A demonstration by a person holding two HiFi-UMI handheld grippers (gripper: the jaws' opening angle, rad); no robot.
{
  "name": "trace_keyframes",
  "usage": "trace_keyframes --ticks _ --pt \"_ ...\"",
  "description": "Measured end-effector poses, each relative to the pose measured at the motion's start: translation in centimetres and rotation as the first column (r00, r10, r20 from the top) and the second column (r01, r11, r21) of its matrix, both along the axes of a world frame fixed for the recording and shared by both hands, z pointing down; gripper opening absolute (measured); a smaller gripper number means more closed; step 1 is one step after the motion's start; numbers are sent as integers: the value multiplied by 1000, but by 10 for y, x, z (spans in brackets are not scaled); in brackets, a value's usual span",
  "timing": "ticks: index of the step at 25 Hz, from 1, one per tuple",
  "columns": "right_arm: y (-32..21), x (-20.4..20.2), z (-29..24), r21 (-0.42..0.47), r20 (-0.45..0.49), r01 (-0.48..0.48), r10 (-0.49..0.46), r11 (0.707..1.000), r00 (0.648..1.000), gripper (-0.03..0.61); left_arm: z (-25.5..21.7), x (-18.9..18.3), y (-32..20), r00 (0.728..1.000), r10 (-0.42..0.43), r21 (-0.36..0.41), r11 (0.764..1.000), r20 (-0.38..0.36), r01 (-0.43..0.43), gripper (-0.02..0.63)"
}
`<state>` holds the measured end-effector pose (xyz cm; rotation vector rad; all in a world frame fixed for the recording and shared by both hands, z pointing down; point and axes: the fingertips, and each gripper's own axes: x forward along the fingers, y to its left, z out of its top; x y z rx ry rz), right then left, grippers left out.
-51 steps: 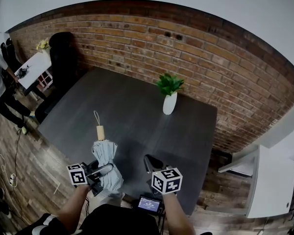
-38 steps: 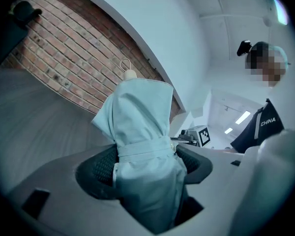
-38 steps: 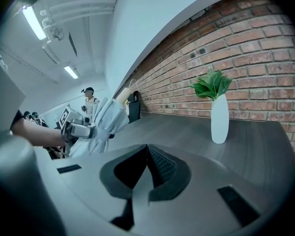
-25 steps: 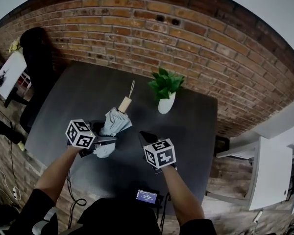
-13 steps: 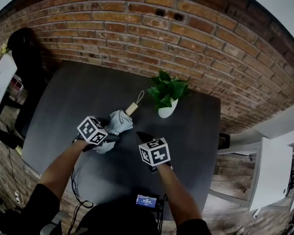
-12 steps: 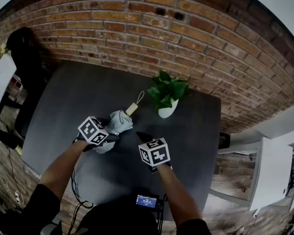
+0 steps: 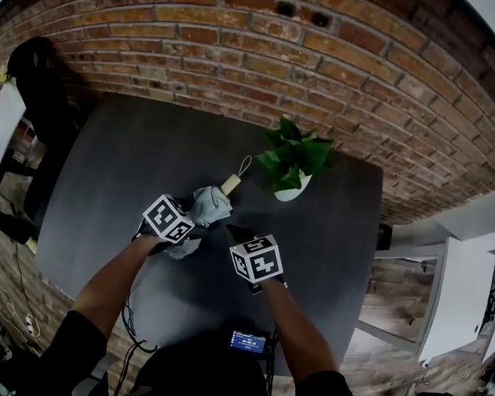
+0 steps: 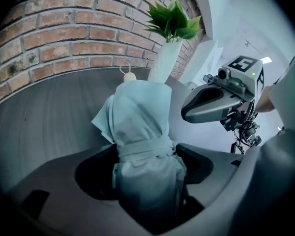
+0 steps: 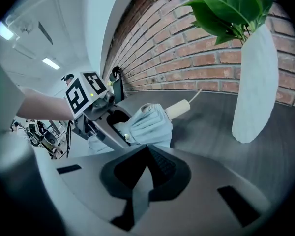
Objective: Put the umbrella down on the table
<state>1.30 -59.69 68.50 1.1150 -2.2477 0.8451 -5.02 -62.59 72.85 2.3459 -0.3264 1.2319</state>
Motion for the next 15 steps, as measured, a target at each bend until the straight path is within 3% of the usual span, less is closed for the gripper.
trace_keyframes --ticks 11,15 --pt "2 -3 7 -15 4 3 -3 1000 1000 8 12 6 -1 999 4 -4 1000 36 -4 333" --pt "5 -1 6 -19 3 4 -4 1000 1000 8 10 5 -4 999 0 17 1000 54 -1 365"
